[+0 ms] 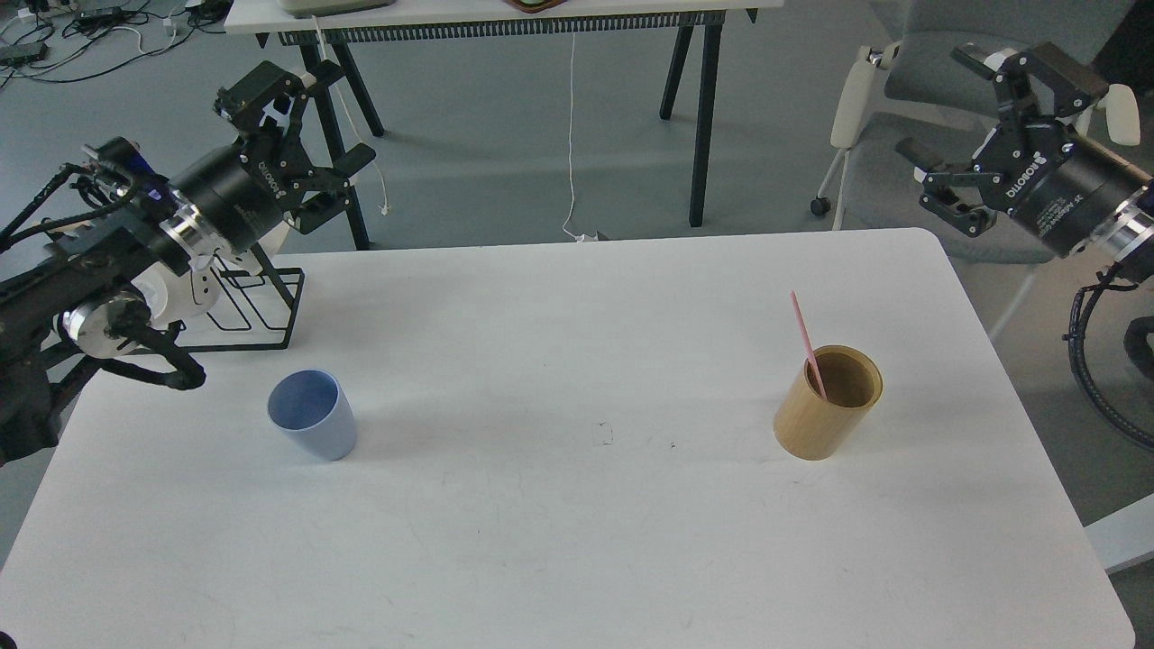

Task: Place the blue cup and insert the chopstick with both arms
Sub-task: 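Lower the left gripper from the rack toward the light blue cup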

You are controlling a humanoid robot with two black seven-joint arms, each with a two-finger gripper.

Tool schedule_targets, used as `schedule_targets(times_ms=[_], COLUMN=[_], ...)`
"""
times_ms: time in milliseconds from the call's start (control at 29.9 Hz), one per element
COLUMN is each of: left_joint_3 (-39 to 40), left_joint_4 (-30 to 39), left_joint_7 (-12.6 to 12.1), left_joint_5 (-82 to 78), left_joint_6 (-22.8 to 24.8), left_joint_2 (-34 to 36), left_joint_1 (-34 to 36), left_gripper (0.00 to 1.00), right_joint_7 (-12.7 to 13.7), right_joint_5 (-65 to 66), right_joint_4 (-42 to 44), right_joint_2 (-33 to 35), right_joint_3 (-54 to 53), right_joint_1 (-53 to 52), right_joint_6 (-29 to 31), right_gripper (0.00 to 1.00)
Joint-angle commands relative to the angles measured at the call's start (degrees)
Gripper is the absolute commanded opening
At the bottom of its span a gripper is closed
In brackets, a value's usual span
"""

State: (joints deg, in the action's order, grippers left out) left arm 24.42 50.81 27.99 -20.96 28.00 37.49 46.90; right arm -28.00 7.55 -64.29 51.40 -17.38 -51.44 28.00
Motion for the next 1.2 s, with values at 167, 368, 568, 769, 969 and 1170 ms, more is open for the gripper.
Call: schedule_targets(times_ms=[167,368,568,769,969,1170], left_joint_3=[1.5,1.3,2.3,1.5,-4.1,-11.3], left_joint_4=[0.0,-0.8,4.1,16.4,23.2,22.4], left_joint_7=[0.0,0.0,0.0,0.0,0.0,0.0], left_joint_5=[0.4,-1.2,-11.0,-22.5,-46.1,-71.7], left_joint_6=[0.0,0.0,0.0,0.0,0.0,0.0], left_joint_2=[2.9,3.6,4.3,15.2,27.8,28.6], left_joint_1=[-1.6,-0.9,2.7,6.3,9.1,8.6], left_gripper=[1.00,1.00,1.00,1.00,1.00,0.99], right_joint_7=[0.0,0.0,0.0,0.0,0.0,0.0], right_joint_5=[-0.2,-0.2,-0.2,-0.2,-0.2,-0.2], right_joint_4=[-0.1,0.0,0.0,0.0,0.3,0.4], right_joint_2=[0.1,0.1,0.7,2.3,2.8,2.6], right_joint_3=[-0.2,-0.2,-0.4,-0.4,-0.4,-0.2], right_joint_1=[0.2,0.3,0.5,1.6,2.0,2.5], right_joint_6=[0.0,0.0,0.0,0.0,0.0,0.0], right_gripper=[0.97,0.97,0.97,0.97,0.97,0.97])
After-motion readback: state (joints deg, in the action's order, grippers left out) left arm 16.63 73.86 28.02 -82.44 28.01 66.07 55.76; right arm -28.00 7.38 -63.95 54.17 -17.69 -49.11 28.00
